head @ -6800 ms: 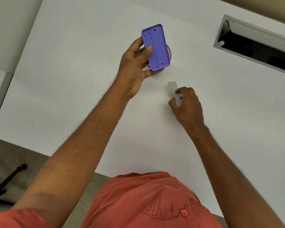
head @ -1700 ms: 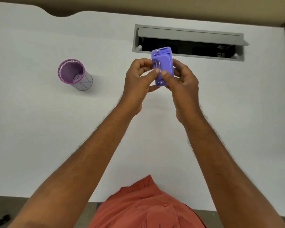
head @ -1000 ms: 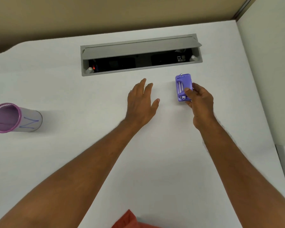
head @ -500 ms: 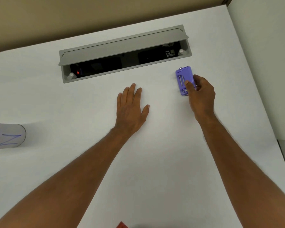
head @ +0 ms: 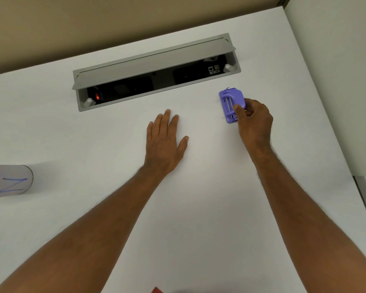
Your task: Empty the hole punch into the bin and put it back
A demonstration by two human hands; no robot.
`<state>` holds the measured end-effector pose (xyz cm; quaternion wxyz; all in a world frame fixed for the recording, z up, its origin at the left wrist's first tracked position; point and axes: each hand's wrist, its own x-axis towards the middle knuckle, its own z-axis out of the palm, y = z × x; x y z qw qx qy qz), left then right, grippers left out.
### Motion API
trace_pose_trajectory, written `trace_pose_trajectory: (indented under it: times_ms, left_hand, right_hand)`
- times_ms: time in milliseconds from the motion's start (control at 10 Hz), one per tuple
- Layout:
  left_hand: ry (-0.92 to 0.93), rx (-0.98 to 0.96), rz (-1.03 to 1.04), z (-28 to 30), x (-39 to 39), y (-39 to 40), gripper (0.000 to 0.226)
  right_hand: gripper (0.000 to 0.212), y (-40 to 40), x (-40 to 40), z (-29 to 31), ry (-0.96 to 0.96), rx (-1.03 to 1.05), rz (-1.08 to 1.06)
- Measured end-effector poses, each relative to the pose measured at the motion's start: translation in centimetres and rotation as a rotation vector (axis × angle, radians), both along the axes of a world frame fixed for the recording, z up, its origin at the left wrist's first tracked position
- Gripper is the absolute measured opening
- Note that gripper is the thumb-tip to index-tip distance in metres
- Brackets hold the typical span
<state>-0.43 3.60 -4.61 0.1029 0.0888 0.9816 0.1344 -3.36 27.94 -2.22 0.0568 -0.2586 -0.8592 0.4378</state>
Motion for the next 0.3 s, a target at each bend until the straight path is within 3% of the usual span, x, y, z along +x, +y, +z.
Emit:
trace_pose_trajectory:
  times_ms: [100,300]
  left_hand:
    - [-0.009,-0.01,-0.009,0.0,0.0,-0.2,0.067]
    - [-0.014,0.012,-0.058,1.0,-0.2,-0.8,0.067]
  right_hand:
    - [0.029,-0.1,0.1,-0.2,0.016,-0.001,-0.008]
    - [0.049,-0.6,0.7,1.1,-0.015,-0.011,0.046]
